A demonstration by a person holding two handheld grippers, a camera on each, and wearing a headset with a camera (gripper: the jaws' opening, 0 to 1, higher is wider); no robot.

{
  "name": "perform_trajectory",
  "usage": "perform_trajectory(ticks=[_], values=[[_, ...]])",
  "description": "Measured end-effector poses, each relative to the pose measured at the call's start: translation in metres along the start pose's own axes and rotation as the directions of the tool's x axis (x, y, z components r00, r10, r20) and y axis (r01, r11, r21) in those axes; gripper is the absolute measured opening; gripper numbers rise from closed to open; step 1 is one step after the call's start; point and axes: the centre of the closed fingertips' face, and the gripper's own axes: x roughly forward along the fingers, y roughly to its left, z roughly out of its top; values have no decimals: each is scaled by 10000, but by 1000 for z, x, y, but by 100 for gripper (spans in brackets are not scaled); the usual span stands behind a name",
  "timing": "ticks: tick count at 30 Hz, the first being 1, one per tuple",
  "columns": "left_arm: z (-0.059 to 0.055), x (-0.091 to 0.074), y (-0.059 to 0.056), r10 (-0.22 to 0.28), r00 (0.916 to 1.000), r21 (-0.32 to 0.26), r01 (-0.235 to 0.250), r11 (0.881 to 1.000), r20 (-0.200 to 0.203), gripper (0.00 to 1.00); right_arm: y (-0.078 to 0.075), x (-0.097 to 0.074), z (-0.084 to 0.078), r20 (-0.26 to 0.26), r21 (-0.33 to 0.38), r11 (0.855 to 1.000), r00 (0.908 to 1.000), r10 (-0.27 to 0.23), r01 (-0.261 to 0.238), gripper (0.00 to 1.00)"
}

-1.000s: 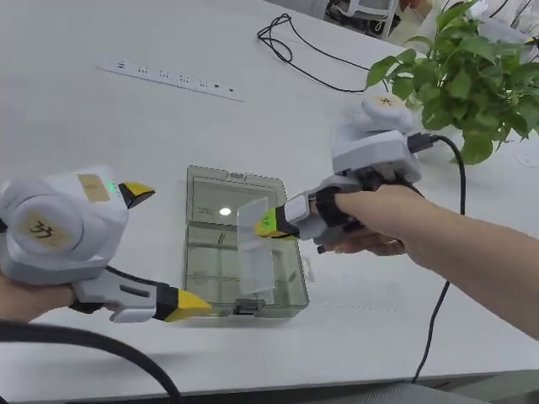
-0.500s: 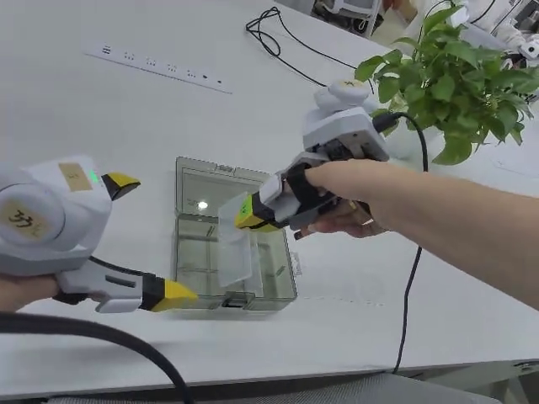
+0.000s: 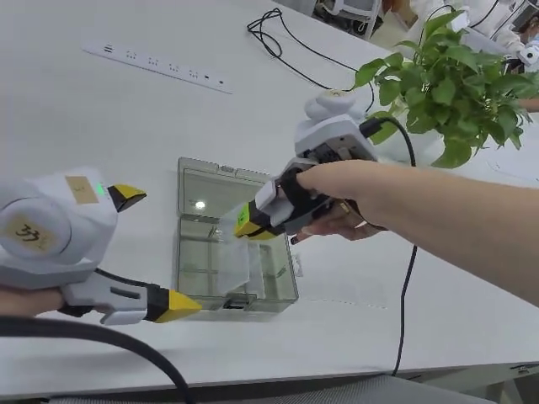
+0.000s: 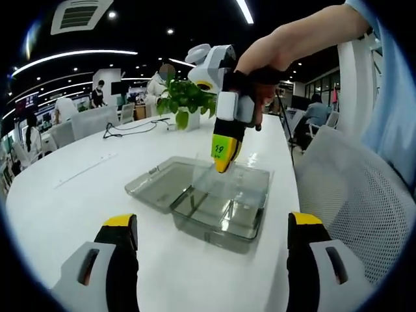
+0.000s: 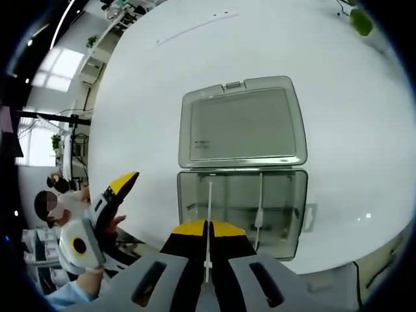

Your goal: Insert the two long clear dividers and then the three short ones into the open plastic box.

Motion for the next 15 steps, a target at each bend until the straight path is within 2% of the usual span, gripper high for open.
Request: perform_trajectory(ticks=[3, 4, 15], values=[[-2, 0, -1, -17, 10000, -22, 17, 10000, -30, 98, 1, 3, -6, -67, -51, 9999, 9999, -149, 149, 2], [-2, 0, -1, -18, 10000, -30, 18, 10000, -38, 97, -3, 4, -5, -163, -84, 9997, 9996, -245, 243, 2], [-5, 1, -2, -14, 10000, -197, 13, 9998, -55, 96, -9, 10, -2, -181, -164, 9987, 9987, -486, 483, 2]])
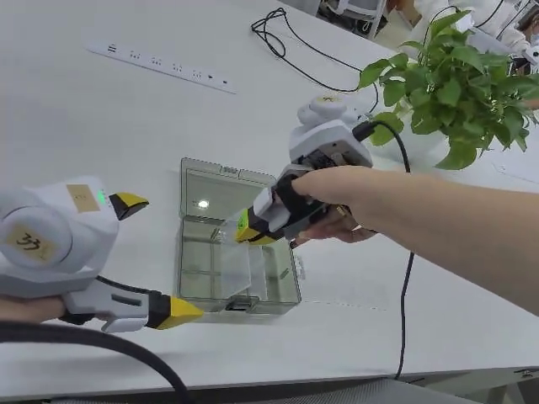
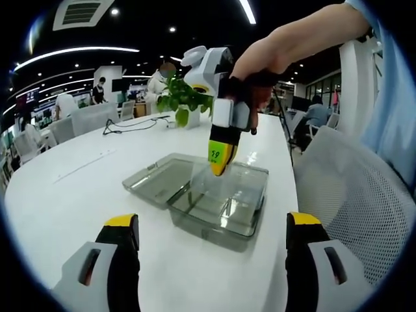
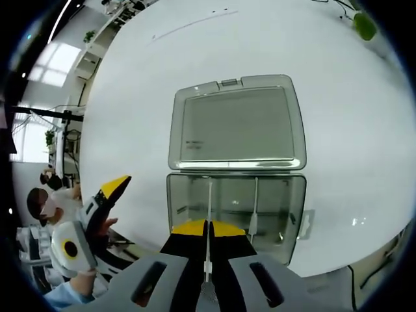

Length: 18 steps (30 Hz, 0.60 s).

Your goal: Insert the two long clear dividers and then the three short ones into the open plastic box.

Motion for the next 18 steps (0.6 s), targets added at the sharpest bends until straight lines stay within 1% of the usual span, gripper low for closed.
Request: perform_trajectory(ticks=[6, 12, 14, 18], values=[[-2, -1, 1, 28, 10000, -60, -28, 10000, -34, 95, -4, 6, 5, -75, -149, 9998, 9998, -159, 157, 2], [-4, -1, 1, 63, 10000, -144, -64, 9999, -36, 94, -4, 9, 5, -101, -203, 9995, 9997, -228, 226, 2], [-4, -2, 0, 78, 10000, -156, -78, 9998, -43, 94, -1, 9, 0, -109, -207, 9995, 9996, -252, 249, 2], [-5, -2, 0, 93, 10000, -198, -94, 9998, -36, 93, -4, 13, 5, -139, -215, 9993, 9994, -315, 312, 2]])
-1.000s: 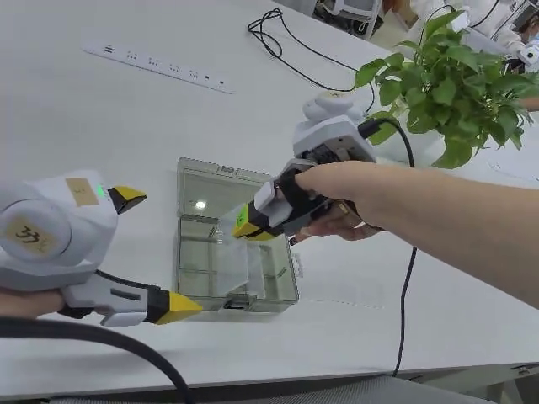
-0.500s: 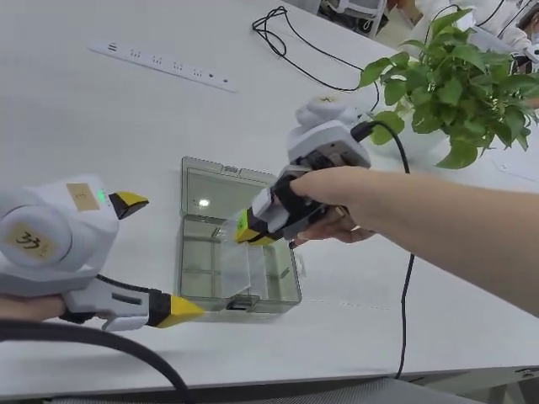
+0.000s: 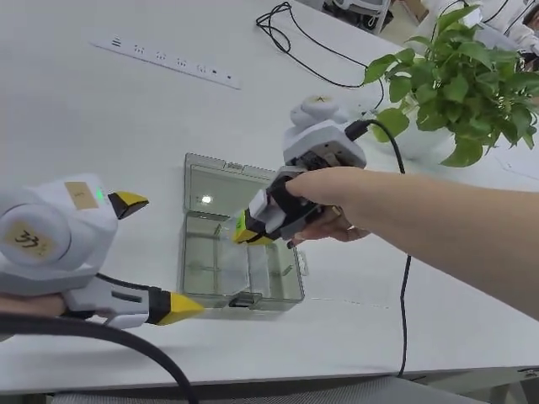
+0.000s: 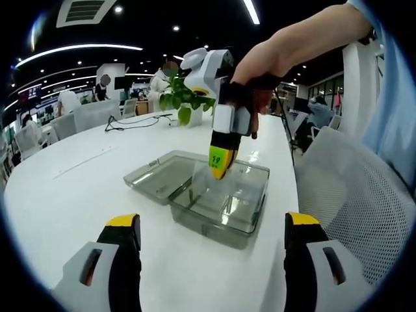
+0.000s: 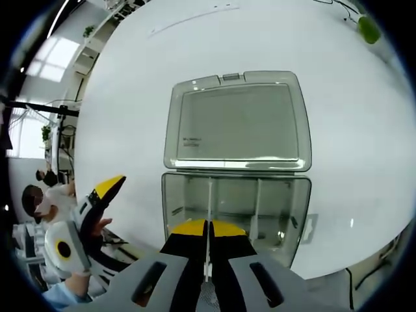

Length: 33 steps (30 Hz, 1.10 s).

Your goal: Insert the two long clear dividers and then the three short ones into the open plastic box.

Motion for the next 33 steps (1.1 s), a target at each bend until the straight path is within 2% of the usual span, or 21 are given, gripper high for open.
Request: perform_trajectory(ticks=[6, 18, 22, 25, 33], values=[[0, 0, 0, 7, 10000, -74, -7, 10000, 20, 93, -1, 1, -1, -50, -37, 10000, 10000, -74, 74, 2], [1, 0, -1, -9, 10000, -80, 9, 10000, 79, 92, 12, 0, -12, -200, -537, 9976, 9988, -458, 446, 2], [1, 0, -1, 20, 10000, -81, -19, 10000, 88, 92, 9, 2, -8, -311, -1129, 9906, 9962, -817, 777, 2], [1, 0, -1, 27, 10000, -108, -26, 9999, 79, 91, 14, 4, -11, -411, -1303, 9877, 9949, -924, 863, 2], [-1, -1, -1, 52, 10000, -169, -52, 9998, 12, 91, 8, 11, -4, -522, -1624, 9816, 9925, -1107, 1010, 3]])
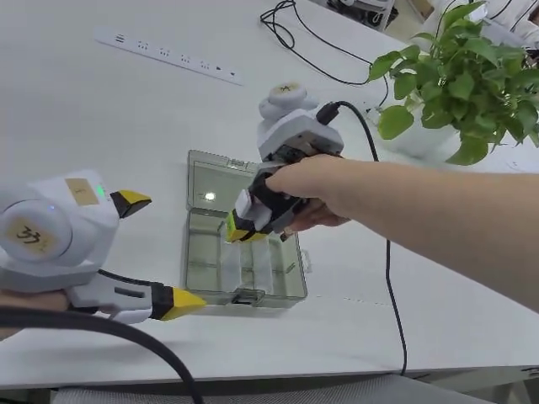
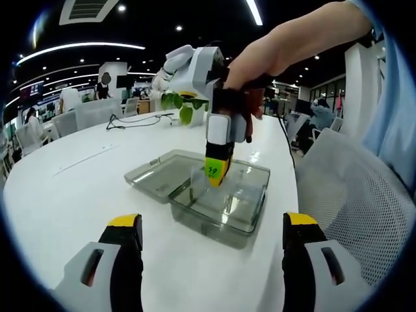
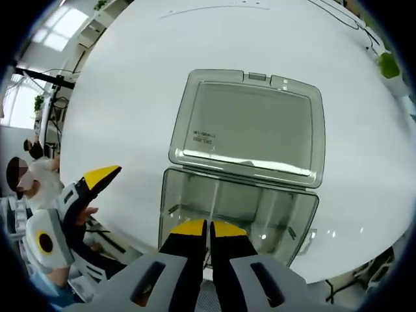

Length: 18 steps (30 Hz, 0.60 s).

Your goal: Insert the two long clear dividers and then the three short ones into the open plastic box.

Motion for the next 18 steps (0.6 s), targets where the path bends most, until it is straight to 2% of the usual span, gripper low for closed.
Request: perform_trajectory(ticks=[14, 18], values=[[-1, 0, -2, 12, 10000, -120, -12, 9999, -47, 90, -2, 14, -1, -50, -535, 9984, 9998, -199, 196, 4], [-1, -1, -1, 35, 10000, -151, -36, 9999, -45, 89, -1, 13, -2, -106, -662, 9976, 9997, -234, 226, 4]])
